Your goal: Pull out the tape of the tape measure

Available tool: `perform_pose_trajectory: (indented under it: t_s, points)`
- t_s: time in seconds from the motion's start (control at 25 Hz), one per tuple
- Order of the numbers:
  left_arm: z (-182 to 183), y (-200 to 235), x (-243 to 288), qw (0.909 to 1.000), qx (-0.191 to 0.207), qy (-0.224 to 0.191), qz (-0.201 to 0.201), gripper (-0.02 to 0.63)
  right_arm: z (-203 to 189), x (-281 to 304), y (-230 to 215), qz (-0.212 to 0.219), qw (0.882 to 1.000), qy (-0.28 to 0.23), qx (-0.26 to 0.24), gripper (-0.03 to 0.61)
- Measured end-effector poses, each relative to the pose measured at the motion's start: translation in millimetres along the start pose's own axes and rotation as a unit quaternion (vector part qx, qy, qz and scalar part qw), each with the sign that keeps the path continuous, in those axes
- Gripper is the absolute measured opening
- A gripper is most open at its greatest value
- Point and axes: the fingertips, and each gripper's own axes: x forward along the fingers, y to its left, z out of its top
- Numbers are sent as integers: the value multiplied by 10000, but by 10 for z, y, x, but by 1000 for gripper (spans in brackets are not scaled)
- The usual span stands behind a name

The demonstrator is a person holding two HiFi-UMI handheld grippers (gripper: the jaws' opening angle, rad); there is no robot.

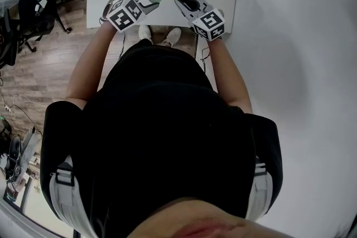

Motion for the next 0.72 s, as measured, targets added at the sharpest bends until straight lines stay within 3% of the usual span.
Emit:
perform_pose_trajectory:
  t_s: [0.72]
  points:
    - [-52,182,-55,9997,18,57,226,225,9,-278,-288,-420,9988,-162,208,9]
